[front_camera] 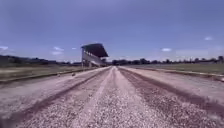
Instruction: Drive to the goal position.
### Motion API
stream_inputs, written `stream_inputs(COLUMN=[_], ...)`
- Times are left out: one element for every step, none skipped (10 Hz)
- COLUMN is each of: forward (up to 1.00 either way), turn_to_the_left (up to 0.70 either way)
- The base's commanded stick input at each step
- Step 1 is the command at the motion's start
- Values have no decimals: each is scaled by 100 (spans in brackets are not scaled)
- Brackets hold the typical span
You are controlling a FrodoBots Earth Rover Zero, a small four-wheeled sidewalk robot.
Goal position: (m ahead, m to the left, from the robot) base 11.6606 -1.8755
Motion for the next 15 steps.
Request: stream_inputs(forward=[100,100,100,100,100,100,100,100,100,100,100,100,100,100,100], turn_to_the_left=[0,0,0,0,-11,-21,-11,0,0,0,0,0,0,18,21])
